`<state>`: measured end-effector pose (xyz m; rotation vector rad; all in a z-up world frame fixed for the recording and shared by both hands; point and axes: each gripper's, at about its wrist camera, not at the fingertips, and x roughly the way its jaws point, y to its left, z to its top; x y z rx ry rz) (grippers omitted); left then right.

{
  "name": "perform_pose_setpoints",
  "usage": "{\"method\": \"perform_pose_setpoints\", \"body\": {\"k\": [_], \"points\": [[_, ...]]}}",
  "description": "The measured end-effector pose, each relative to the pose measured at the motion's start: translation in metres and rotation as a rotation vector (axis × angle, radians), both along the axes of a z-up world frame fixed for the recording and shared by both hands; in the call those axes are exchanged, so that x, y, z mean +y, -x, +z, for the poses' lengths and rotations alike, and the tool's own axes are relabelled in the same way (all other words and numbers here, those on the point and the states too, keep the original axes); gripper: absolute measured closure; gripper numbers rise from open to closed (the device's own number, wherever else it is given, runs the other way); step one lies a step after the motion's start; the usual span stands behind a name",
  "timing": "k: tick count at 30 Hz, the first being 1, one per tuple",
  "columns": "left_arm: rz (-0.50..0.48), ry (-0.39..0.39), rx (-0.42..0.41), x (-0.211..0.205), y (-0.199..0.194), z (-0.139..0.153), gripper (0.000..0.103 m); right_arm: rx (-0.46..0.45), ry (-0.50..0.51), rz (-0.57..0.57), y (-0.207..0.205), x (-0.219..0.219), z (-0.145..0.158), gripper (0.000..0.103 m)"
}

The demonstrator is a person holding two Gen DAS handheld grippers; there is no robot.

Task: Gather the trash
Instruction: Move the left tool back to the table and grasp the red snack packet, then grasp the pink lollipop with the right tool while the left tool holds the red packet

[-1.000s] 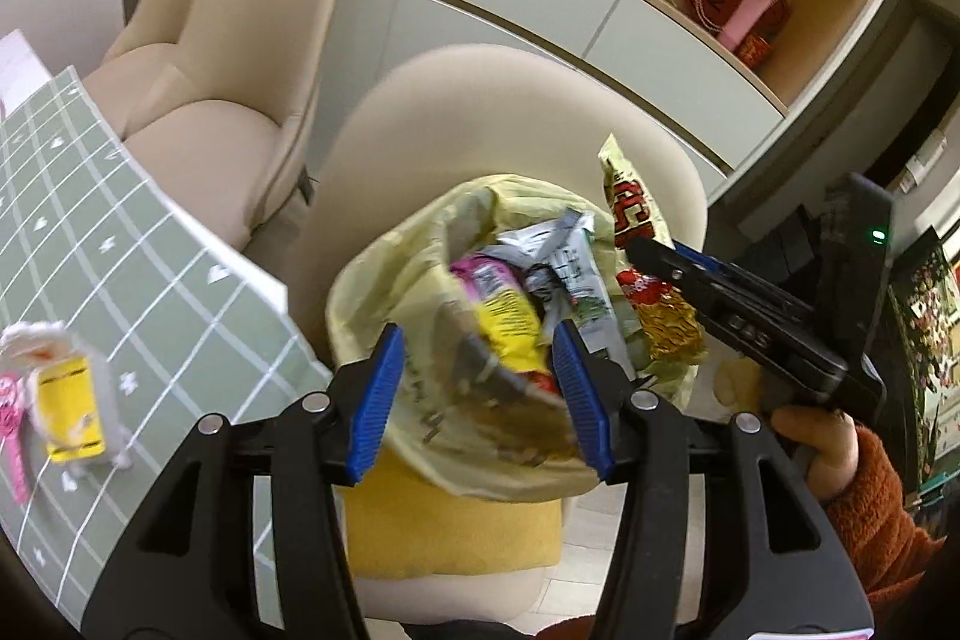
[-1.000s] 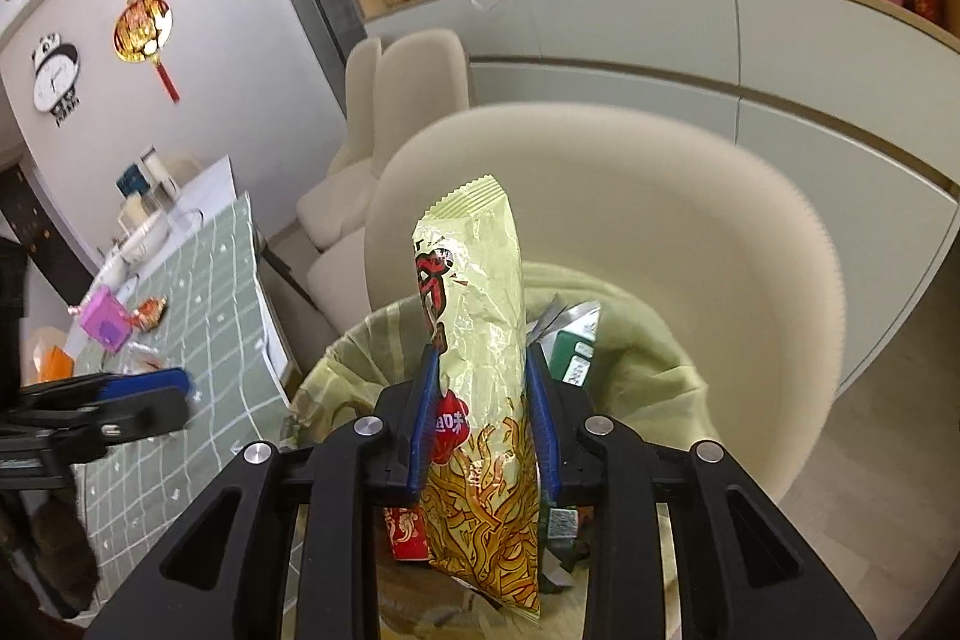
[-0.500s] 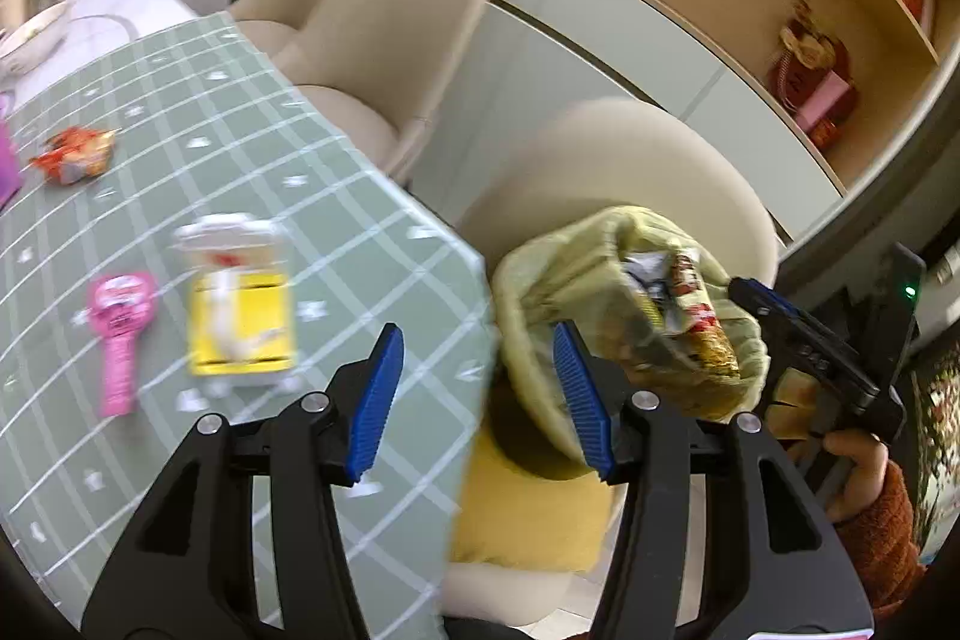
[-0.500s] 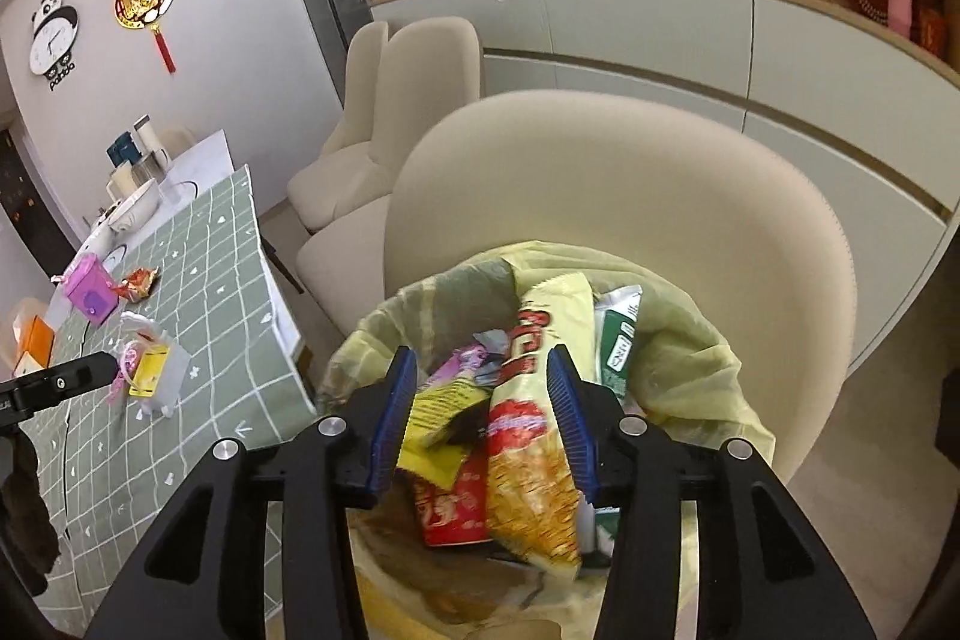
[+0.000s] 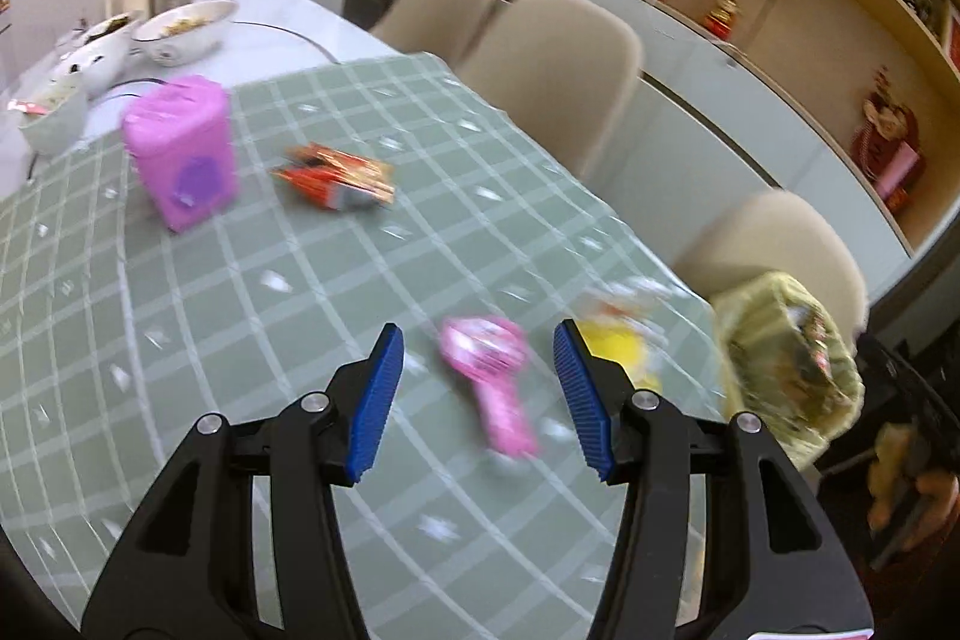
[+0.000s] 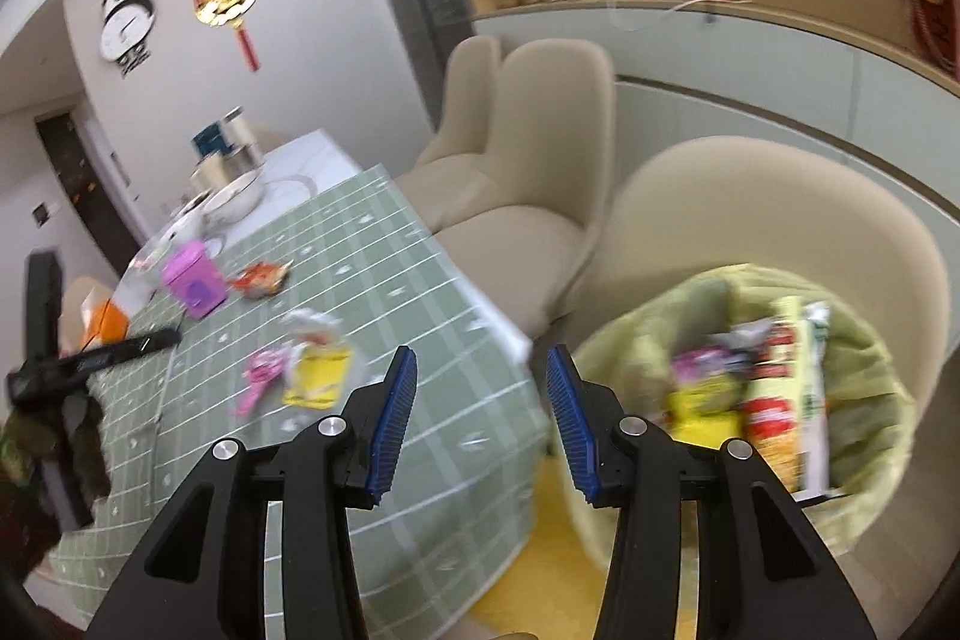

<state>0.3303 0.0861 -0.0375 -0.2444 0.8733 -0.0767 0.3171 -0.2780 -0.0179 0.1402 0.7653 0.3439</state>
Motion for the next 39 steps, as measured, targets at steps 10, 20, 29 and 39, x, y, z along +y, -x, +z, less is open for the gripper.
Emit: {"method": "perform_pose_setpoints", "body": {"k": [10,20,29,39], "points": [[0.319,0.243,0.078,0.078,-0.094,-0.054,0.053,0.084,0.104,-0.018,0.017,0.061,-0.028,0.06],[0.412,0.206,0.108,0.08,-0.141,-0.083,0.078,0.152,0.14,-0.048,0.021,0.069,-0.042,0.06],[0.228,0.145,0.055,0.077,-0.038,-0.031,0.083,0.183,0.11,0.094,0.01,0.126,-0.058,0.06],[0.043,0.11,0.131,0.077,0.072,-0.032,0.083,0.186,0.106,0.235,-0.013,0.216,-0.077,0.06]]}}
